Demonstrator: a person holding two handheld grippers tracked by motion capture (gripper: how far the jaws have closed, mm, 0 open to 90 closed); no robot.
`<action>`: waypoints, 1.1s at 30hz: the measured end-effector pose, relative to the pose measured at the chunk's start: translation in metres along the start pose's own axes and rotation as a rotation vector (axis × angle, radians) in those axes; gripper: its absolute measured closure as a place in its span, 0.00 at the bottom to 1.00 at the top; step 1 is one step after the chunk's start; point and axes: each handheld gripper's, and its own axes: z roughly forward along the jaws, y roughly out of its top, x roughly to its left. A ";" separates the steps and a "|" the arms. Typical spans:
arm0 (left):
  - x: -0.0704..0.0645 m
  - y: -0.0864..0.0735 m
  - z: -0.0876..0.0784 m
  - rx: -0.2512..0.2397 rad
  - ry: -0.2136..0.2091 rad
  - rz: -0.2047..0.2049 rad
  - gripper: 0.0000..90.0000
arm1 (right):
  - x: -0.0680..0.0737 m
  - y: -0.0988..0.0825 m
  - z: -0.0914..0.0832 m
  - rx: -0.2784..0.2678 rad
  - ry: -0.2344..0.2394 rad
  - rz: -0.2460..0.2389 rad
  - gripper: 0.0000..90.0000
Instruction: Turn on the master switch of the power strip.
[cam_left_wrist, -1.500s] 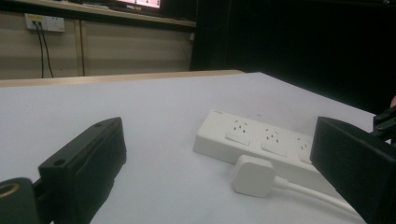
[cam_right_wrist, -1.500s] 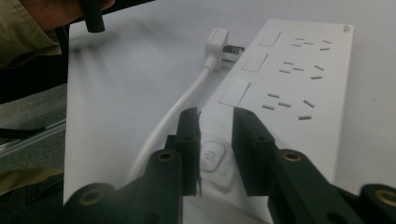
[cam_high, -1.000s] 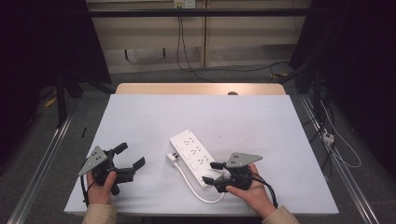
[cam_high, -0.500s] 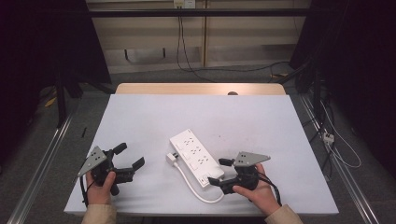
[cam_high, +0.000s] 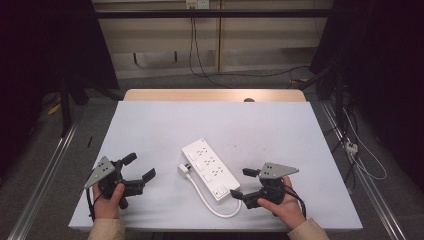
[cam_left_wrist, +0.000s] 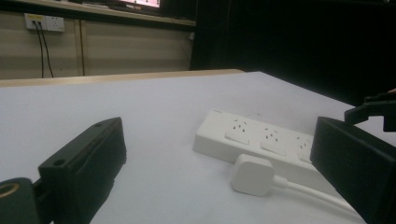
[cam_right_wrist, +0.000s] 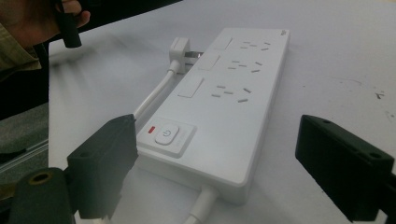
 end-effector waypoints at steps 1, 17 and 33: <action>0.000 0.000 0.000 0.000 0.001 0.000 0.04 | 0.000 0.000 -0.001 0.001 -0.002 0.000 0.14; 0.001 0.000 0.002 -0.001 -0.002 -0.004 0.04 | -0.008 -0.006 -0.015 0.000 -0.042 0.002 0.14; 0.000 0.000 0.003 0.003 -0.001 -0.001 0.04 | -0.018 -0.013 -0.030 0.000 -0.075 0.010 0.14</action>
